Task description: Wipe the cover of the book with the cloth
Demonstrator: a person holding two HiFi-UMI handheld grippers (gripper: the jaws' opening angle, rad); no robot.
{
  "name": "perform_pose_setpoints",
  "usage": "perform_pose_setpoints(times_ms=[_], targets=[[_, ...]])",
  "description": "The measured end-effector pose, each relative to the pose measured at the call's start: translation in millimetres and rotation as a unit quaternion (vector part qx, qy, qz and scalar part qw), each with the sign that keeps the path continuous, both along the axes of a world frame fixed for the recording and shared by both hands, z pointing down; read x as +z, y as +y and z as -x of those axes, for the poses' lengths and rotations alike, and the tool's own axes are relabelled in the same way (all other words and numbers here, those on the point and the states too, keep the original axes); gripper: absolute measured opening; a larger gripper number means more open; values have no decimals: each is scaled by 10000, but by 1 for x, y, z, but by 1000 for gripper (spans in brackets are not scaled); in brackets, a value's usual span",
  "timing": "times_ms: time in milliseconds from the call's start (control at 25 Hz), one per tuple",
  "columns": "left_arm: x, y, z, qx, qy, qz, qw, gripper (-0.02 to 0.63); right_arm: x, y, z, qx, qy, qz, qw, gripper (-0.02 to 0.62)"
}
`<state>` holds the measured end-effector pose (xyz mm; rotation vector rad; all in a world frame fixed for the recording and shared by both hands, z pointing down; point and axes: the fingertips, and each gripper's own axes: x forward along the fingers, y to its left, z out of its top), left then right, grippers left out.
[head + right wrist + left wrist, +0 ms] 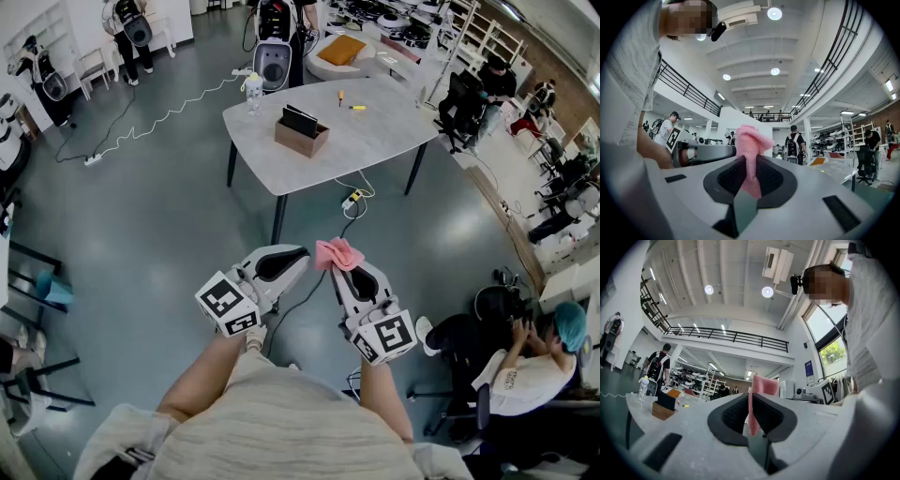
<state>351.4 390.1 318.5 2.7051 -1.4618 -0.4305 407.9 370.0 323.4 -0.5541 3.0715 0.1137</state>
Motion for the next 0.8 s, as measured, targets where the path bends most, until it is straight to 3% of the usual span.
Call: perform_pose_setpoints(times_ms=[480,800], targets=[[-2,-10,9,97,-86,9,9999,38,1,-11,12,36,27,45,10000,58],[3,-30,42,17,-138,41,9999,38,-2,-29,39,-64,-336,260,9991,58]])
